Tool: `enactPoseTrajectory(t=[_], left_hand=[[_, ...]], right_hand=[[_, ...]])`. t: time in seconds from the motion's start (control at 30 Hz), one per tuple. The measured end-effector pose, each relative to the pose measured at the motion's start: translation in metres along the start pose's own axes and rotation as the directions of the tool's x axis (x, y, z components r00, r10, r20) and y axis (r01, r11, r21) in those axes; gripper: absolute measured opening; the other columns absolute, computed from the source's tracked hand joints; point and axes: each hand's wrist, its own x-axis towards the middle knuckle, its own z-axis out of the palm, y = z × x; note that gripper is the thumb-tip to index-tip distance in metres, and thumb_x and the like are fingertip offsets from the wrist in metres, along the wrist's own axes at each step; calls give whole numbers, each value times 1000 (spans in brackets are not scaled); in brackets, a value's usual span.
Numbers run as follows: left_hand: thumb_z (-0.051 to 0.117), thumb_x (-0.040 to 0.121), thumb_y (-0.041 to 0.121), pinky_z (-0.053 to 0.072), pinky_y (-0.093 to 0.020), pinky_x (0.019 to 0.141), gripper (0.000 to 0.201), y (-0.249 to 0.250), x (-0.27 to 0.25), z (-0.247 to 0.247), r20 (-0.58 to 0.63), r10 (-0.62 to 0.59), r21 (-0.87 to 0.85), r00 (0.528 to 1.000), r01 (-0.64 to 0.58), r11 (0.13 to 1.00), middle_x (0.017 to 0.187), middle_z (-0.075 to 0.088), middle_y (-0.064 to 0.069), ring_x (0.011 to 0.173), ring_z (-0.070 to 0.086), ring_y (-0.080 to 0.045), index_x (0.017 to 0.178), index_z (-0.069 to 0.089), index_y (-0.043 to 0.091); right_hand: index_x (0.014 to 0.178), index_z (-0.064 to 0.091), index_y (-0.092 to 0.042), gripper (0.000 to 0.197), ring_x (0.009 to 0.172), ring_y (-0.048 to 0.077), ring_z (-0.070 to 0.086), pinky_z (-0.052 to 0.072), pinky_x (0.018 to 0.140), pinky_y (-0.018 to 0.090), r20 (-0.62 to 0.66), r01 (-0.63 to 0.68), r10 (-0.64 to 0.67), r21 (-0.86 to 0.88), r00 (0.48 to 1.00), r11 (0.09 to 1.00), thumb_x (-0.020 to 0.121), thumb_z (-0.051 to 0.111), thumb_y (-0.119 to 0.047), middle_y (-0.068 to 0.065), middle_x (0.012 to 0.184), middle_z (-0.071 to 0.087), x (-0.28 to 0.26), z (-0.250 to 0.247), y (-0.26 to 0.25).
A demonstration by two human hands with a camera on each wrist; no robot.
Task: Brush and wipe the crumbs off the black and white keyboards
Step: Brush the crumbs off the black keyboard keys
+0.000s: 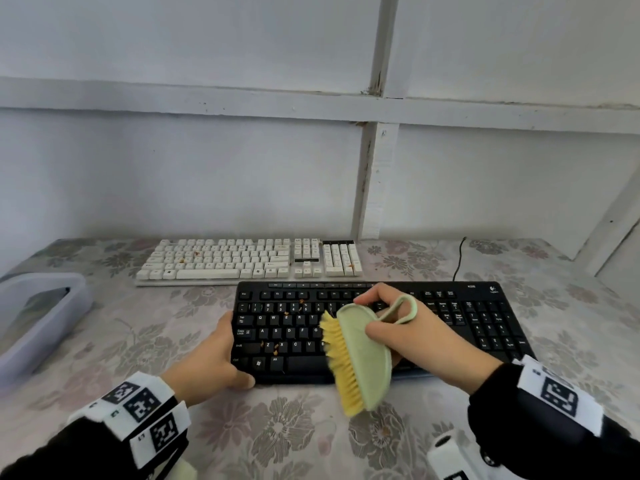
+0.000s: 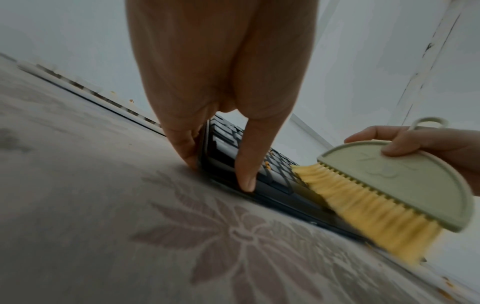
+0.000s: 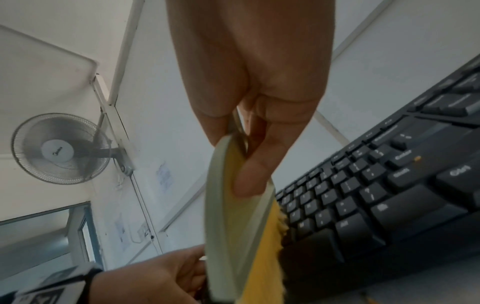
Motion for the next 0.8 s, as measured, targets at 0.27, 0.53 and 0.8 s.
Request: enactPoseTrajectory(t=[0.27,0.53,0.8], left_hand=[[69,62,-5,50,-36,90,95,-9,2,-9,35,-53,-142,998,57,988,113,57,1,103,59,-17,131,19,36],[70,56,-6,51,-35,86,101,-8,4,-10,11,-29,-202,1000,31,979,116,53,1,102,60,-20,136,21,31],[69,66,-12,51,-31,83,98,-6,4,-9,-17,-33,-123,999,31,992,112,54,4,96,61,-17,139,16,29]], right_hand=[[108,57,-20,27,66,12,69,54,53,26,-179,93,-80,66,981,993,89,53,-2,7,89,69,15,-9,-15],[112,53,-16,30,62,6,67,54,51,25,-219,121,-103,69,970,990,88,50,2,4,83,66,36,9,-11],[103,58,-20,27,60,12,58,47,48,20,-87,54,-52,19,995,998,85,52,0,9,78,61,11,12,0]])
